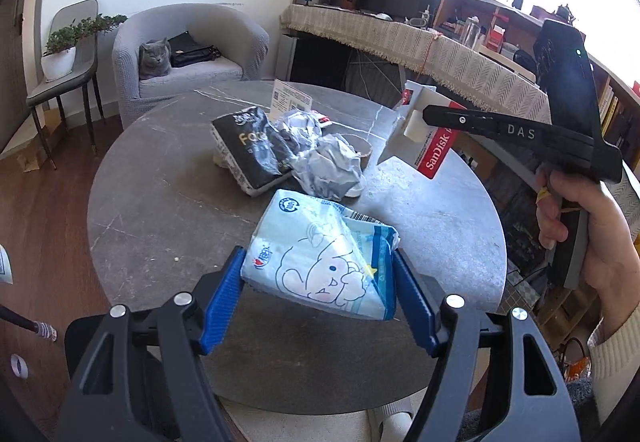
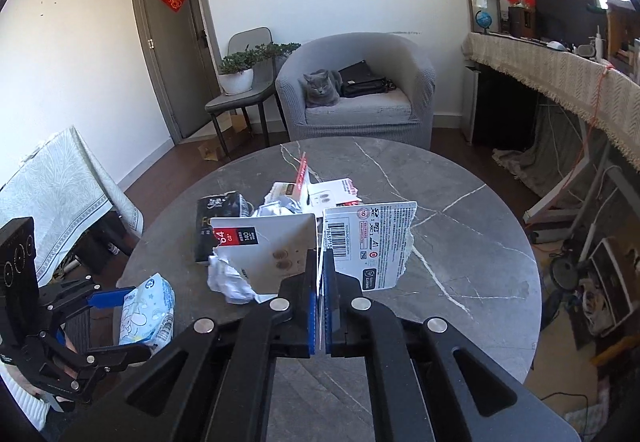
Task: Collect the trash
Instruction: 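Carry the tissue pack with the left tool while the right tool carries the SanDisk package to the bin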
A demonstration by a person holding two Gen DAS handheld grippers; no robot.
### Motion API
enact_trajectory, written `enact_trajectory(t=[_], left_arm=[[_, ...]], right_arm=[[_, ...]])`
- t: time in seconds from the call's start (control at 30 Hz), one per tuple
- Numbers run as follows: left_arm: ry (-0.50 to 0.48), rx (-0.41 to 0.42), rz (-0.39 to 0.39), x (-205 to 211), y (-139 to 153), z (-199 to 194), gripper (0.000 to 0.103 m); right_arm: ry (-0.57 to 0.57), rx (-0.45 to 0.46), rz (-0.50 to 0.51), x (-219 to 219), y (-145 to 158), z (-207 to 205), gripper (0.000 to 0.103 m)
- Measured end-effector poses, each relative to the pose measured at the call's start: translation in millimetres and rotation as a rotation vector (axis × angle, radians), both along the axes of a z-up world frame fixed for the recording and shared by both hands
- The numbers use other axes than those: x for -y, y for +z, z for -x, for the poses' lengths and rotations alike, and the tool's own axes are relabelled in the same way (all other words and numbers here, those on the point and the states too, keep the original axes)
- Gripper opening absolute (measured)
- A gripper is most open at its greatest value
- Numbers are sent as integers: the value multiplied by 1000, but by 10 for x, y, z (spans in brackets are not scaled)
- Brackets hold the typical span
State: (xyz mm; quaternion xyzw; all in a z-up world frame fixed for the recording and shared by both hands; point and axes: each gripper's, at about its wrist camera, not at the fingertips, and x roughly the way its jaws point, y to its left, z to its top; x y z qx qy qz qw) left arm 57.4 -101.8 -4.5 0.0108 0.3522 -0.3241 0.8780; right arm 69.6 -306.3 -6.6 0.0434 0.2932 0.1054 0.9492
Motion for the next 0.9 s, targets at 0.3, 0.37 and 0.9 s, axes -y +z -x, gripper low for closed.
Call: enact_trajectory(t=[0.3, 0.37, 0.9], left_arm=[[173, 51, 64, -701, 227, 47, 74], [201, 59, 63, -843, 252, 55, 74], [427, 46, -34, -1992, 79, 28, 74]], right_arm=[[66, 117, -28, -390, 284, 129, 2], [87, 124, -36, -514, 311, 106, 2], [286, 131, -33, -1742, 353, -114, 2]])
